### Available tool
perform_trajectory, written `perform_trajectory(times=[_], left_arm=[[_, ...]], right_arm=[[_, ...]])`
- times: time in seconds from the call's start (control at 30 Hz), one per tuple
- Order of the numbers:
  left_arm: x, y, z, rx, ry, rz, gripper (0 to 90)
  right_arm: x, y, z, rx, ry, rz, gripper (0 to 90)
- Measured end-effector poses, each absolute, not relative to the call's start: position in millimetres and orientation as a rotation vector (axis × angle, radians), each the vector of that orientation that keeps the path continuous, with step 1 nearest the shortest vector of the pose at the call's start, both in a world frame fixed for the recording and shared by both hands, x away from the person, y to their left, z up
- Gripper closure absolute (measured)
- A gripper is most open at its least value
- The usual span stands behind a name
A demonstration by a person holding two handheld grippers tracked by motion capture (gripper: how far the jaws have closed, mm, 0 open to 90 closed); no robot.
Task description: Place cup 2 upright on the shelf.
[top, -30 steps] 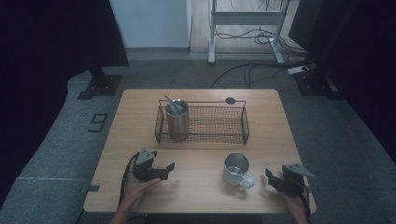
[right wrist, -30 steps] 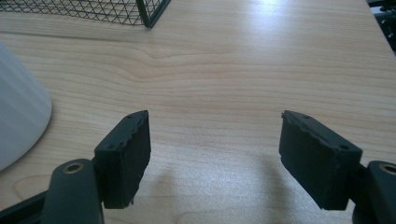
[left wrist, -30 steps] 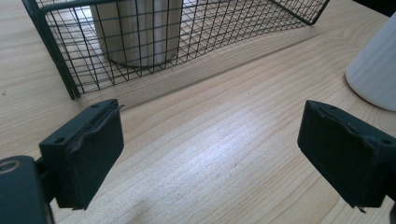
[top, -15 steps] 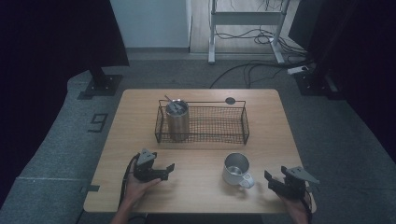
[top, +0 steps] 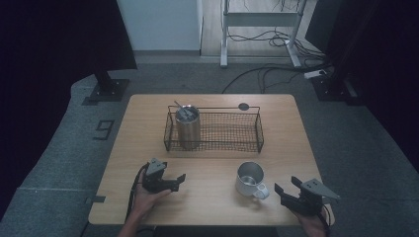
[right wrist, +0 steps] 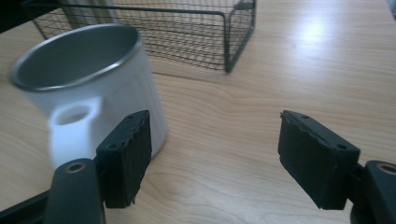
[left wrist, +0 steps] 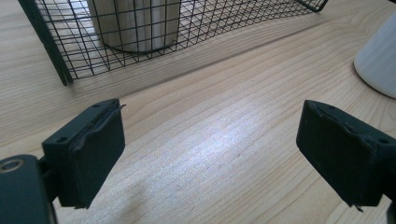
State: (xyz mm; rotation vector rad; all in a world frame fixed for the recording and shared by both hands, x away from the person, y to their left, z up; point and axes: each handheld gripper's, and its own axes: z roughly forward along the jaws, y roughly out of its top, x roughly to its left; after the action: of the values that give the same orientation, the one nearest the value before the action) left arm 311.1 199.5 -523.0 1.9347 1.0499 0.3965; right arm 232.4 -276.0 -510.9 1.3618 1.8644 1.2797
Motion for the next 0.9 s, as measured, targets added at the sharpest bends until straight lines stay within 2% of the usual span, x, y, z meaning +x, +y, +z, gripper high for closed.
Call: perform_trajectory(times=[0.33, 0.9], left_arm=[[311, 200, -523, 1.930, 1.048, 0.390, 8.3], [312, 200, -524, 1.932, 1.058, 0.388, 8.7]], right_arm=[[220, -263, -500, 1.309, 1.898, 1.363, 29.9], [217, -241, -505, 1.244, 1.994, 1.407, 37.1]])
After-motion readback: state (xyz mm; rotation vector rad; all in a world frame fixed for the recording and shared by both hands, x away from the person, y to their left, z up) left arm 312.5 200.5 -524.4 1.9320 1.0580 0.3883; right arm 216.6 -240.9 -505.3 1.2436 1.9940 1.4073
